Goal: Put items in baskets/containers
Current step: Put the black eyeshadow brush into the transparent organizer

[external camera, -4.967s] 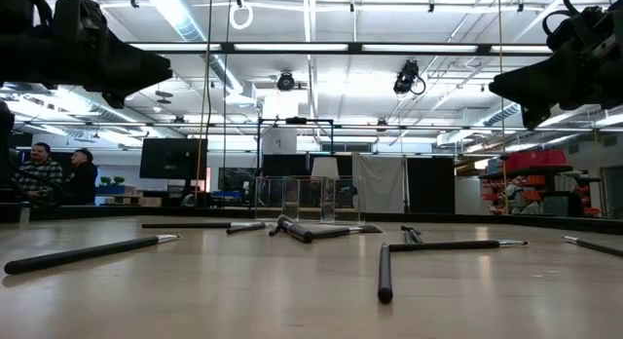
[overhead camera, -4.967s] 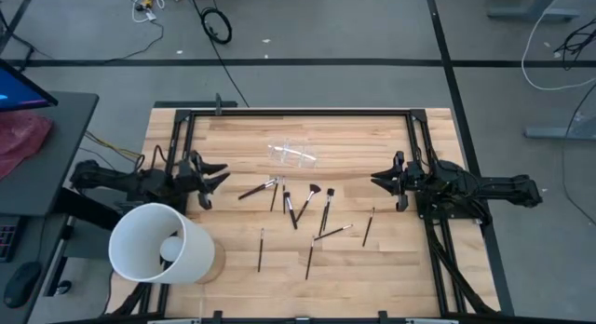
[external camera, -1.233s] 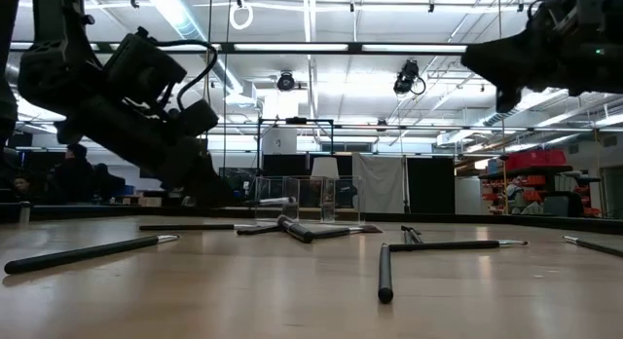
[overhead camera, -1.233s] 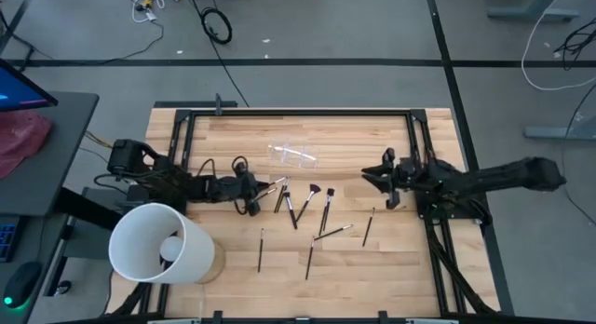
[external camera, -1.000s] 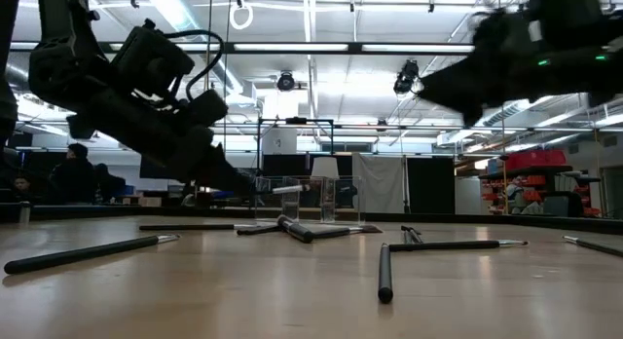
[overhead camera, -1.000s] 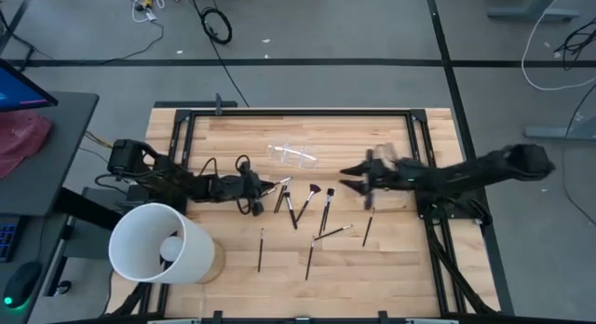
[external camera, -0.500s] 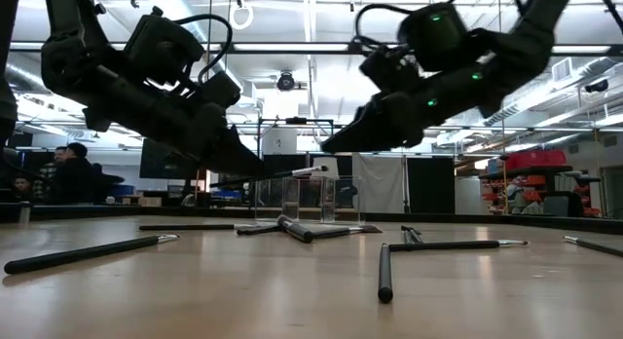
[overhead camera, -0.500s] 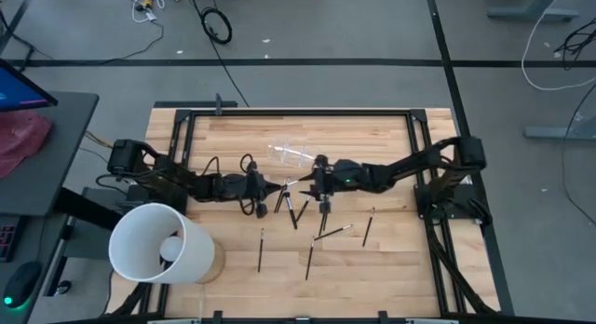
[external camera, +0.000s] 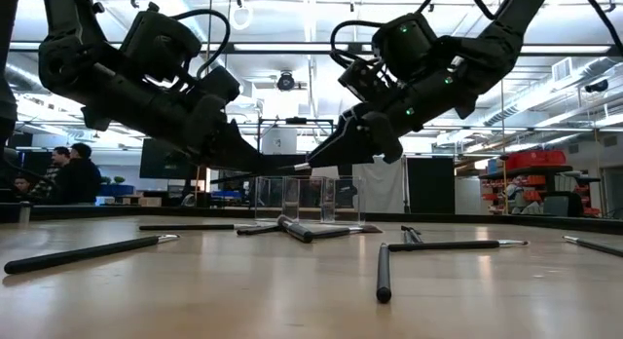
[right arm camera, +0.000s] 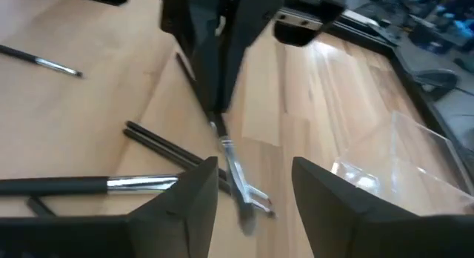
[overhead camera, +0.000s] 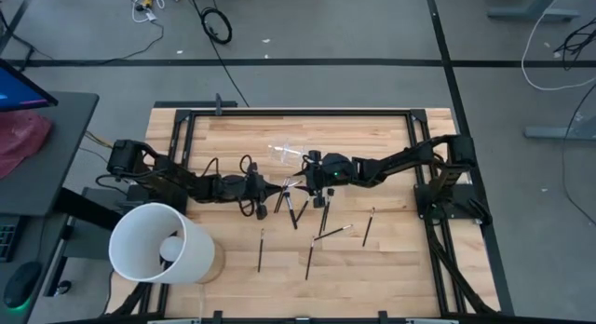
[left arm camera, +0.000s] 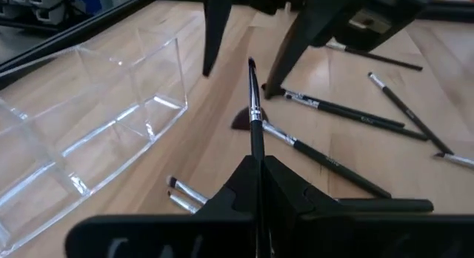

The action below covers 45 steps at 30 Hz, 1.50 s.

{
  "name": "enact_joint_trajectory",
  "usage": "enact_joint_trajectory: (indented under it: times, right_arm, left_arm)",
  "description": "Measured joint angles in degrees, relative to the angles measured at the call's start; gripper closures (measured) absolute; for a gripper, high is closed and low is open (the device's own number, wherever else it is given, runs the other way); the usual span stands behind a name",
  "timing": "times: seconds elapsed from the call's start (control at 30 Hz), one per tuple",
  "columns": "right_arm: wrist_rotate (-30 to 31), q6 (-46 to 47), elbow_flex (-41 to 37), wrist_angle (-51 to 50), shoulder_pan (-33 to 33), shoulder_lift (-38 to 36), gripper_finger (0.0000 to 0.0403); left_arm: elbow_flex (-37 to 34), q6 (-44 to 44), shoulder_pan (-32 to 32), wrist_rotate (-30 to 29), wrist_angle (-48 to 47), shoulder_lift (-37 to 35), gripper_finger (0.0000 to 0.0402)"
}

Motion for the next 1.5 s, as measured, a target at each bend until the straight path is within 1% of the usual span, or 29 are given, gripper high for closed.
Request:
enact_joint_trajectory:
  times: [0.1, 0.3, 0.57, 0.77, 0.83, 0.9, 1.0, 1.1, 1.5]
  right_arm:
    - [-2.7, 0.1, 0.0, 0.2, -0.3, 0.0, 0.0224]
    - [-4.3, 0.0, 0.0, 0.5, -0.3, 0.0, 0.0231]
    - [-4.9, 0.4, 0.0, 0.5, -0.5, 0.0, 0.0285]
    - [-5.1, 1.1, 0.0, 0.4, -0.5, 0.0, 0.032]
    - [-6.4, 1.9, 0.0, 0.4, -0.5, 0.0, 0.0329]
    - [-9.3, 2.0, 0.0, 0.6, -0.5, 0.0, 0.0336]
    - [-11.0, 2.5, 0.0, 1.2, -0.5, 0.0, 0.034]
    - [-11.0, 3.8, 0.0, 2.0, -0.5, 0.0, 0.034]
    - [-11.1, 4.0, 0.0, 1.3, -0.5, 0.0, 0.034]
  left_arm:
    - [0.0, 0.0, 0.0, 0.0, 0.5, 0.0, 0.039]
    - [0.1, 0.4, 0.0, 0.0, 1.1, 0.0, 0.0391]
    - [1.6, 1.3, 0.0, 3.3, 0.9, 0.0, 0.0386]
    - [1.9, 1.5, -0.3, 3.3, 0.9, 0.0, 0.039]
    - [1.9, 1.5, -0.3, 3.2, 0.8, 0.0, 0.0389]
    - [1.9, 1.5, -0.3, 3.0, 0.6, 0.0, 0.0387]
    - [1.9, 1.5, -0.4, 3.1, 0.7, 0.0, 0.0388]
    - [1.9, 1.5, -0.4, 3.1, 0.7, 0.0, 0.0388]
    - [1.9, 1.5, -0.4, 3.0, 0.7, 0.0, 0.0386]
